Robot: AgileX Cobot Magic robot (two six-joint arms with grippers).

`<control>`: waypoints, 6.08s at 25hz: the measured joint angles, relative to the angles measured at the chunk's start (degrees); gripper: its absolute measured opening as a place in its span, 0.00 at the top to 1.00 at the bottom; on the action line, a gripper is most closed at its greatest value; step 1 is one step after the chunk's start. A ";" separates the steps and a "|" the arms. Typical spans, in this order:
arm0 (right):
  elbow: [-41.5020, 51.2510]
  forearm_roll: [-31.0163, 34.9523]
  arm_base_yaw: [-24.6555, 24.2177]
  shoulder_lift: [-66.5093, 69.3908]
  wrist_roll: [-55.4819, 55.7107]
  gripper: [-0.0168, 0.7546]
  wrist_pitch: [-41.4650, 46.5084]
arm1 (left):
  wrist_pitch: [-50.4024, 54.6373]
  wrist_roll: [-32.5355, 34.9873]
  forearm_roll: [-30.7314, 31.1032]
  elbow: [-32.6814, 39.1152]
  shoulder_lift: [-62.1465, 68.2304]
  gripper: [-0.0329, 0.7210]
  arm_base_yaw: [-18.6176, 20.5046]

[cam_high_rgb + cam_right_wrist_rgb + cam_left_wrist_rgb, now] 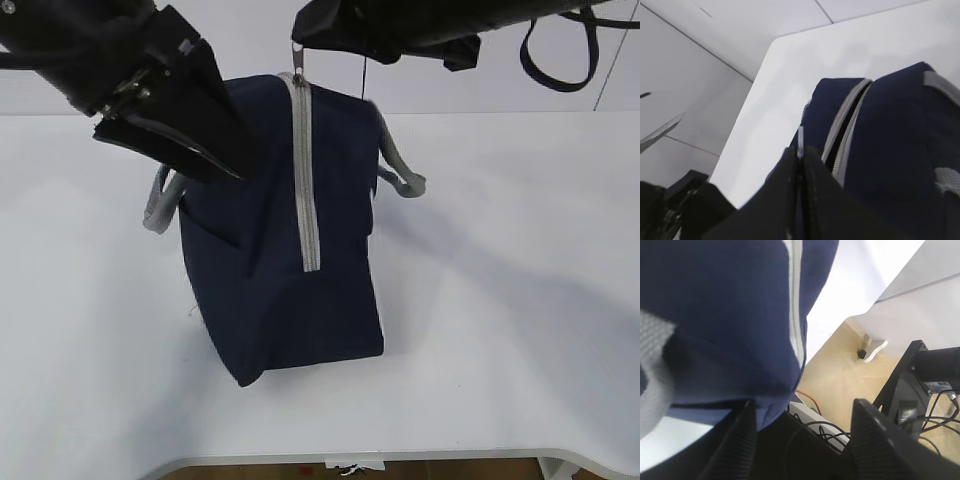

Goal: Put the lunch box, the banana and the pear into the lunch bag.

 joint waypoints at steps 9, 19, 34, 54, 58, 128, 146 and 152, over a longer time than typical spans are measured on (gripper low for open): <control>-0.35 3.15 0.00 0.02 0.00 0.98 1.37 | -5.44 -3.70 2.56 -0.02 0.15 0.35 0.00; -0.35 4.40 0.00 0.23 -1.21 0.98 1.62 | -7.95 -4.04 3.60 -0.02 3.72 0.65 -1.50; -0.35 5.03 0.48 0.84 -7.76 0.98 2.89 | -1.66 9.73 15.79 -0.37 1.69 0.96 -1.59; -2.80 6.37 0.90 3.35 -8.78 0.98 -0.91 | -2.09 17.11 22.78 -0.37 -2.79 0.96 -1.71; -3.75 6.27 0.90 2.47 -9.69 0.98 3.26 | -2.02 17.48 23.78 -0.37 -2.91 0.96 -1.71; -8.79 4.77 0.20 4.61 -14.92 0.98 6.89 | -7.12 -4.64 21.80 0.10 -0.85 0.54 -1.38; -8.79 5.87 0.10 4.75 -14.95 0.98 6.57 | -7.14 -8.09 21.80 0.10 -0.66 0.96 -1.38; -8.79 6.07 0.10 4.88 -15.05 0.98 5.95 | -6.61 3.69 24.53 0.10 -0.93 0.96 -1.38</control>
